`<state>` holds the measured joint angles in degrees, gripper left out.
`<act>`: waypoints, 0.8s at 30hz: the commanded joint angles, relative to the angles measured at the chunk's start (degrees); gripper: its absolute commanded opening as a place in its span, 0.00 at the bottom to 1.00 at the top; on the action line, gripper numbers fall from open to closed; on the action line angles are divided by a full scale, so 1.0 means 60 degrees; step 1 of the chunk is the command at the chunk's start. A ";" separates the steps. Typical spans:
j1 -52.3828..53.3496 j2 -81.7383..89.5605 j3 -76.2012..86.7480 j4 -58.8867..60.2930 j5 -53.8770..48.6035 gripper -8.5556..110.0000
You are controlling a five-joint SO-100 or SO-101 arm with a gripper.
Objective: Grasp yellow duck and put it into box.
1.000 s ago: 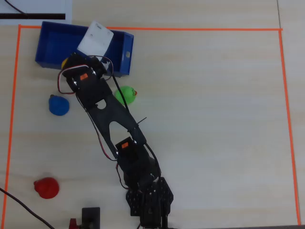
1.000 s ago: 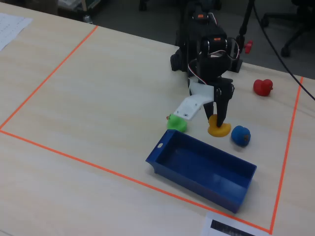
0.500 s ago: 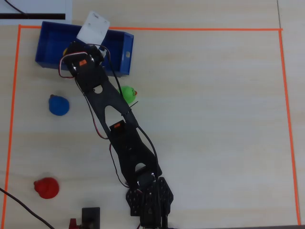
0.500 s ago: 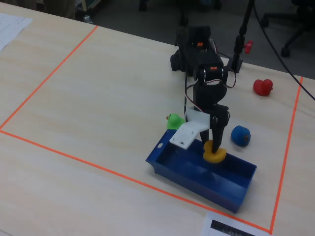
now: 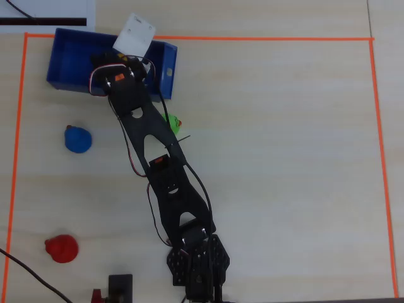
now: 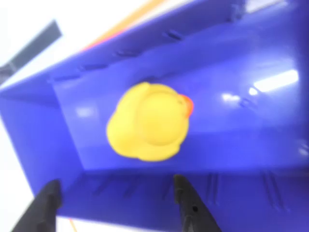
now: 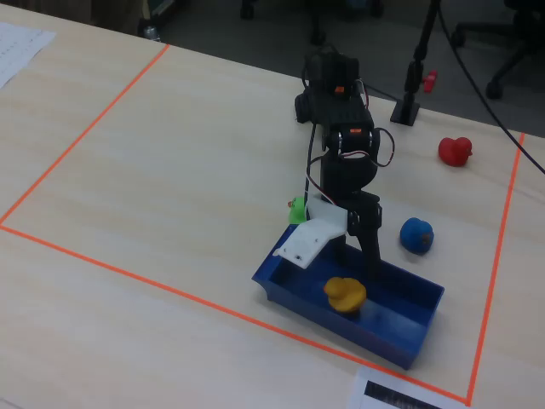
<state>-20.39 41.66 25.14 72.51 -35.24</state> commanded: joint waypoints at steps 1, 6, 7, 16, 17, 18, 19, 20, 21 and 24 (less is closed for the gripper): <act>0.0278 0.2402 -0.0483 0.0718 -0.0103 0.28; 0.0557 0.7163 0.2607 0.1128 -0.0542 0.07; 0.0601 0.8203 0.3574 0.1128 -0.0806 0.07; 0.1436 1.5747 1.3359 0.0234 -0.2915 0.07; 0.1553 1.6465 1.4443 0.0088 -0.3105 0.07; 0.1655 1.7168 1.5498 -0.0073 -0.3296 0.07; 0.1729 1.7827 1.6538 -0.0205 -0.3486 0.07; 0.1846 1.8413 1.7490 -0.0308 -0.3647 0.07; 0.1963 1.8940 1.8369 -0.0439 -0.3823 0.07; 0.2476 2.0098 2.0669 -0.1128 -0.4292 0.07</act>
<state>-8.53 151.52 126.21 70.31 -58.62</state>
